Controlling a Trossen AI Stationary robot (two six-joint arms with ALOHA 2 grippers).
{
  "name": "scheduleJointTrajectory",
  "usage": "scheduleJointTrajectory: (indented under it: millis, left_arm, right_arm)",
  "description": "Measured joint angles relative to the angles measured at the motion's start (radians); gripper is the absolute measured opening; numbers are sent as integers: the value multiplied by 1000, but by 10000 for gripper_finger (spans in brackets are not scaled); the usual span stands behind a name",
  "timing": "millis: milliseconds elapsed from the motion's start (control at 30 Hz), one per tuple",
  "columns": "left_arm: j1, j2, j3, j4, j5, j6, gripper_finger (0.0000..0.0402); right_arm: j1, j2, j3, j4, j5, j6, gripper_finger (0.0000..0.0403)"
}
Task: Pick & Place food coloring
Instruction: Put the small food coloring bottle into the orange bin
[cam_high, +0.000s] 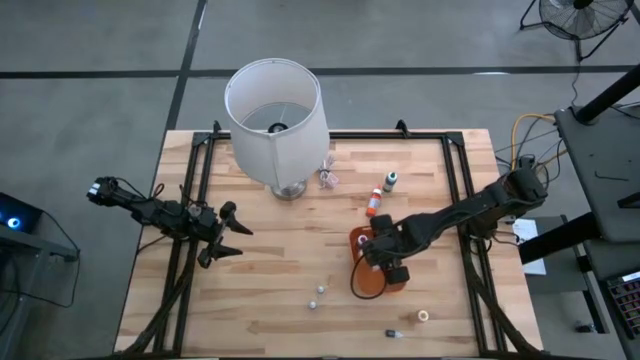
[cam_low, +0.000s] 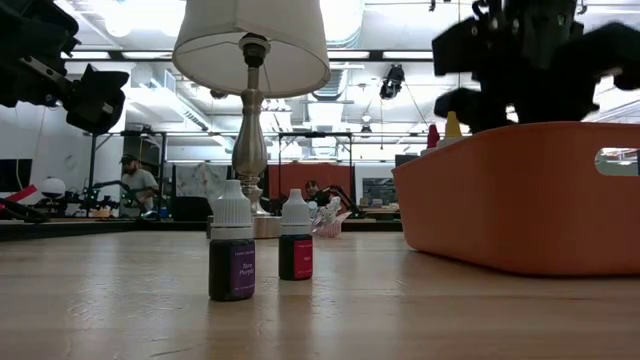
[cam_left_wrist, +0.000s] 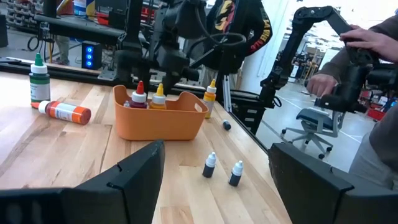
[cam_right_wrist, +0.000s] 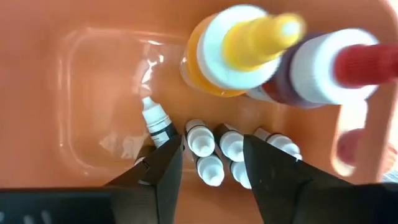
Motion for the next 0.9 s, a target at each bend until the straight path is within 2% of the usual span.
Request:
scheduleJointTrajectory:
  millis: [400,667,900]
  left_arm:
    - [0,0,0,0,0,0,259]
    - [0,0,0,0,0,0,259]
    - [0,0,0,0,0,0,259]
  right_arm:
    - [13,-97,124,-94,27,78,204]
    - [59,-108,260,-241,48,247,244]
    - [145,-108,333,-307,52,423,270]
